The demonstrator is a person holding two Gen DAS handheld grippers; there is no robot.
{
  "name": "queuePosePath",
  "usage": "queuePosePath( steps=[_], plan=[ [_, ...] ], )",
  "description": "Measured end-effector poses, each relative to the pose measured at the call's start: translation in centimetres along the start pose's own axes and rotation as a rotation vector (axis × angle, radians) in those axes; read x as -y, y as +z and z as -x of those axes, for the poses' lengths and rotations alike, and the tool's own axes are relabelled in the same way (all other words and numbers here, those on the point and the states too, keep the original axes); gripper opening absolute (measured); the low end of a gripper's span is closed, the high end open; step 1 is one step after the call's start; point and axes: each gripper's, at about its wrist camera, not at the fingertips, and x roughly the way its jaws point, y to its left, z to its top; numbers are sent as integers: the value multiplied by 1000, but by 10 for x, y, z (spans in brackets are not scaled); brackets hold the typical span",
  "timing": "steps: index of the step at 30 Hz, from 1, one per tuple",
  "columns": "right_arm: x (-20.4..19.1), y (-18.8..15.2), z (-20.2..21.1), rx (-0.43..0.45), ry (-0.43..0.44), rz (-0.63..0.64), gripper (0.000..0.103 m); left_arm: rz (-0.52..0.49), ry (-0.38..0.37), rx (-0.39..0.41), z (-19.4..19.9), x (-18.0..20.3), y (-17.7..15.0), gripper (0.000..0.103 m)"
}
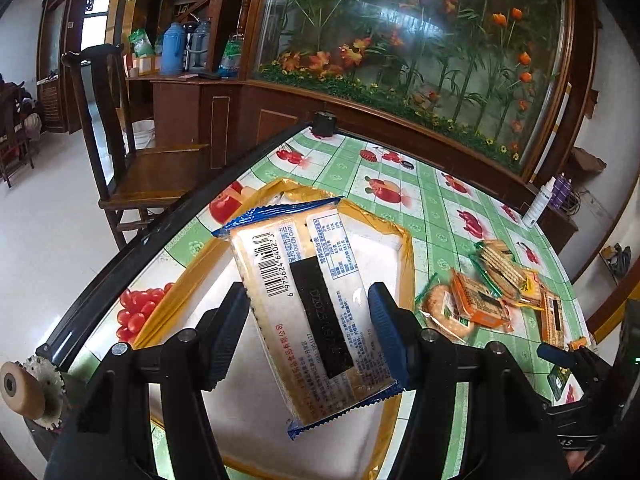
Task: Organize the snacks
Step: 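Carry both packs into the yellow-rimmed tray and open both tools to release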
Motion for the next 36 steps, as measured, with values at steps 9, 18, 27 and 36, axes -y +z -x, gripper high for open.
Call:
queuePosePath(
  steps=[9,18,27,36],
  plan=[
    [-4,-19,-37,-119,-5,31,58,-14,3,-14,-1,-1,-2,61],
    [-11,9,-16,-21,90,-51,49,-43,50,-12,1,-8,0,61],
    [-95,74,-43,18,281,12,48,-38,127,-45,-5,-45,2,61],
    [-144,95,-93,-29,295,39,48,-42,155,-125,-31,-57,-6,61]
  ],
)
